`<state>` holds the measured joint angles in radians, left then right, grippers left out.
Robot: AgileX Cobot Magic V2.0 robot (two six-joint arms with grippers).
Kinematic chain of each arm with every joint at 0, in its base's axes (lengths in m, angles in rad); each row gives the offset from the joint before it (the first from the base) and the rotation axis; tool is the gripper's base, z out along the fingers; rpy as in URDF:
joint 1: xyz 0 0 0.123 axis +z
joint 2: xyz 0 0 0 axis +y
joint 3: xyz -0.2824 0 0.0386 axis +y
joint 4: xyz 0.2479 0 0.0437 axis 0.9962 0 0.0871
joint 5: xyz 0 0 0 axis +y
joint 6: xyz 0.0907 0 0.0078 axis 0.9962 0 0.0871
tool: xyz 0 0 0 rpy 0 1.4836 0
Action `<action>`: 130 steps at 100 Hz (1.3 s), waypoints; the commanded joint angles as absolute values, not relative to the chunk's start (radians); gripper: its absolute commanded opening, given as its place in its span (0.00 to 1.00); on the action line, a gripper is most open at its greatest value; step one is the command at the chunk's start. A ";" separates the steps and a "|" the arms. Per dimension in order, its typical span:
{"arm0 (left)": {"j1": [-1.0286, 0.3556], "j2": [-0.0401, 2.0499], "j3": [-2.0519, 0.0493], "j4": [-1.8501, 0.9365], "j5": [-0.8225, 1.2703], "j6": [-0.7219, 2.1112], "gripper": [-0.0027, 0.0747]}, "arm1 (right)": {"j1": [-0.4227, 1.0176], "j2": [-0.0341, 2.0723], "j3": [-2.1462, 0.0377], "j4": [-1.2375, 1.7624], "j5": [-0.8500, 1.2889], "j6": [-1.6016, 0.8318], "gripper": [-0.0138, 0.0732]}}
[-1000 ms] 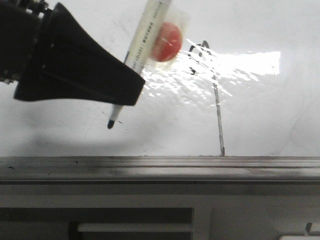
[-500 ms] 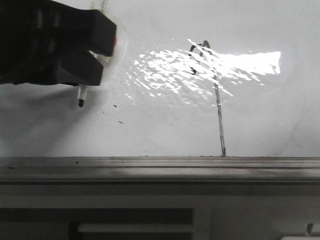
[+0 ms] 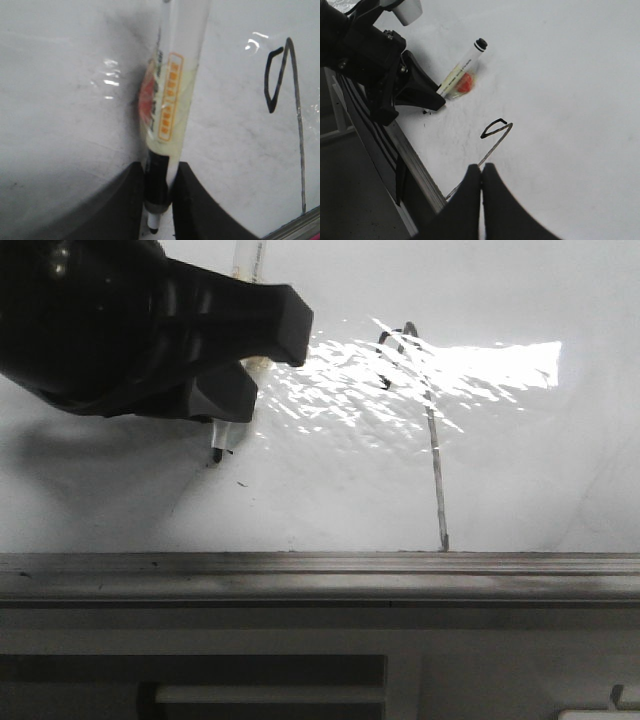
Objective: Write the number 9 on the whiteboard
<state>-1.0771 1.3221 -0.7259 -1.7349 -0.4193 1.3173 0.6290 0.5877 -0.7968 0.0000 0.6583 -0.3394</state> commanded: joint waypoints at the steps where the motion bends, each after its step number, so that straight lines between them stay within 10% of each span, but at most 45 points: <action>1: -1.037 1.322 -0.748 -1.714 -0.485 1.313 0.04 | 0.625 0.592 -0.823 0.000 0.582 -0.333 0.09; 27: -1.018 1.322 -0.748 -1.714 -0.490 1.313 0.62 | 0.625 0.592 -0.823 0.000 0.582 -0.333 0.09; 73: -1.135 1.097 -0.729 -1.744 -0.528 1.396 0.73 | 0.625 0.540 -0.817 0.000 0.606 -0.329 0.09; 89: -1.300 0.849 -0.630 -1.749 -0.598 1.477 0.60 | 0.625 0.401 -0.727 -0.039 0.509 -0.327 0.09; 110: -1.438 0.581 -0.486 -1.750 -0.588 1.481 0.00 | 0.625 0.232 -0.577 -0.086 0.478 -0.327 0.09; 130: -1.475 0.466 -0.437 -1.760 -0.588 1.481 0.01 | 0.625 0.193 -0.524 -0.086 0.504 -0.327 0.09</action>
